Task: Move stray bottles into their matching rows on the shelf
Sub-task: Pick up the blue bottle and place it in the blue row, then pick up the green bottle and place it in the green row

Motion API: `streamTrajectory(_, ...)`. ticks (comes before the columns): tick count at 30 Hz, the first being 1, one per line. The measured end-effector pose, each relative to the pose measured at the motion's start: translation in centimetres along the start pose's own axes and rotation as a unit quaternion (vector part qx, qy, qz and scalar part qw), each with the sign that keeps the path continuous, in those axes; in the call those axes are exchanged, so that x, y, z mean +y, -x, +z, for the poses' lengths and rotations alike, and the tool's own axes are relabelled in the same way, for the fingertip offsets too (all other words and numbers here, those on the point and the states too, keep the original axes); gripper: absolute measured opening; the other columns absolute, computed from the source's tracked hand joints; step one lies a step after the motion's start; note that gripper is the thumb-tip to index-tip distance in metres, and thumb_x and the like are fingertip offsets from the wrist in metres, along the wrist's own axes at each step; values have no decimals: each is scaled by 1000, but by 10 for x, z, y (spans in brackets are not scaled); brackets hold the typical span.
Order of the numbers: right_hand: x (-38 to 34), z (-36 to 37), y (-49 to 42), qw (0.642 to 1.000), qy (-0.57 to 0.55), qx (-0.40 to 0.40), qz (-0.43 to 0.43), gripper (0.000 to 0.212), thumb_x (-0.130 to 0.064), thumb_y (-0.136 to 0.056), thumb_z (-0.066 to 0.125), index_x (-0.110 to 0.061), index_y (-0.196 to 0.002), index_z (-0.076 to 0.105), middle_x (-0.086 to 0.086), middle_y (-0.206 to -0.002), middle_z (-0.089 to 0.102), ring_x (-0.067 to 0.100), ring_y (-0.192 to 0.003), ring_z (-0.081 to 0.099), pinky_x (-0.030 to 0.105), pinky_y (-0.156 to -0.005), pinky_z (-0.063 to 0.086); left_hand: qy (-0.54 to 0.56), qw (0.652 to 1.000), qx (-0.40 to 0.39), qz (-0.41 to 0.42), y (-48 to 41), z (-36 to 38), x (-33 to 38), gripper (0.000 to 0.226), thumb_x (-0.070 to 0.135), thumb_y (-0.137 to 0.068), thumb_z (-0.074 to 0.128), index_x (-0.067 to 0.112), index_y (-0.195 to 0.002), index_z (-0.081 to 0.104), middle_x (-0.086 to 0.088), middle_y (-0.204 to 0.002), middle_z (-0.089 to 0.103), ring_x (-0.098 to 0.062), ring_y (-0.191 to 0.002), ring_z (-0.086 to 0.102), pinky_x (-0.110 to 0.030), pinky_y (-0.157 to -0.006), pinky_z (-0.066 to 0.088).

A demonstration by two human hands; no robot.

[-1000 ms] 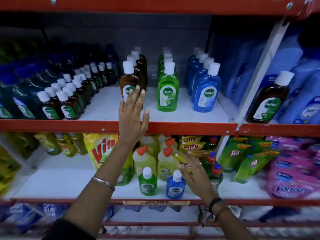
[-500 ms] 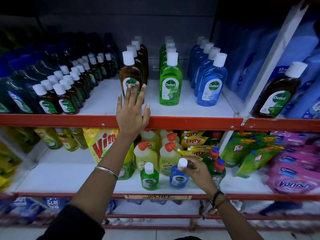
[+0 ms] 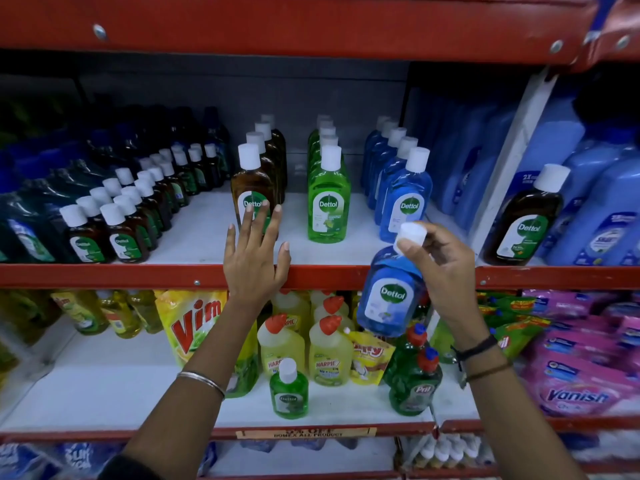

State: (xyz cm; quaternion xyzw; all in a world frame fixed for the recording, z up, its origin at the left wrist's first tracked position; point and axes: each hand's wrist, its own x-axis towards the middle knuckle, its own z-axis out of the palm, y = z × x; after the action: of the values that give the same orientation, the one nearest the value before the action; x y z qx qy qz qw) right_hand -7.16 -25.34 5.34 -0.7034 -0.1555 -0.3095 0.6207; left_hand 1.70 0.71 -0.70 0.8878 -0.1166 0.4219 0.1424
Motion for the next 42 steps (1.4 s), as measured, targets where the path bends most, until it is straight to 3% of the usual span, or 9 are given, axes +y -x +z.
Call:
streamTrajectory(7,-14,-9,-63,987,27,144,-69,23,-39,-83,63,-23,-100,65,-10,-89,69,11,-85,61,23,-78,50,0,1000,-6,-4,1,-1,1,57,39,-96,34,19,-150,33,-9,-155,39,-29,-144,33,-52,-114,28)
streamTrajectory(10,-1,-13,-79,984,46,160,-60,30,-40,-86,62,-17,-105,64,6,-97,67,15,-89,60,28,-81,51,-3,1000,-5,-6,0,-1,0,58,38,-95,34,19,-150,34,-9,-154,40,-29,-144,34,-53,-113,29)
streamTrajectory(14,9,-17,-94,983,55,169,-49,25,-36,-89,60,-18,-105,63,-1,-93,65,4,-84,59,23,-80,49,-9,1000,3,-5,1,0,0,58,38,-95,34,19,-149,34,-10,-152,42,-29,-142,36,-52,-112,31)
streamTrajectory(21,32,-11,-100,986,110,123,-20,26,-28,-89,61,-11,-109,66,0,-94,66,-12,-76,56,11,-73,45,-13,1000,23,-3,1,4,-1,58,38,-95,35,21,-150,33,-9,-152,43,-28,-143,36,-50,-113,30)
streamTrajectory(28,33,-12,-98,985,142,96,-9,35,-30,-84,67,-10,-113,67,1,-101,68,-10,-78,56,7,-72,44,-9,999,33,-4,1,5,0,57,37,-94,35,20,-149,34,-9,-151,44,-27,-143,35,-49,-113,29)
streamTrajectory(31,32,-14,-88,980,172,98,-13,43,-28,-85,67,-7,-122,61,5,-114,65,5,-95,59,3,-81,41,-6,999,32,-6,2,3,0,58,37,-94,36,19,-149,35,-9,-152,43,-28,-143,35,-51,-113,29)
streamTrajectory(34,28,-13,-67,970,192,135,-66,45,-29,-86,66,-8,-125,56,9,-124,57,17,-114,54,18,-98,43,-10,1000,27,12,0,2,-3,59,39,-95,36,20,-150,32,-8,-154,40,-26,-145,32,-52,-115,25)
streamTrajectory(38,29,4,-14,961,189,161,-124,33,-19,-90,61,-12,-121,57,3,-118,53,22,-114,54,34,-98,46,-19,999,37,0,-1,-1,-10,60,42,-95,36,20,-151,31,-6,-156,36,-25,-146,29,-52,-116,21)
streamTrajectory(42,59,52,72,981,189,17,-47,31,-28,-89,55,-14,-116,60,-2,-113,56,0,-108,52,13,-95,40,-38,999,36,0,33,1,-34,58,41,-95,36,20,-149,34,-7,-153,41,-28,-144,34,-52,-115,23)
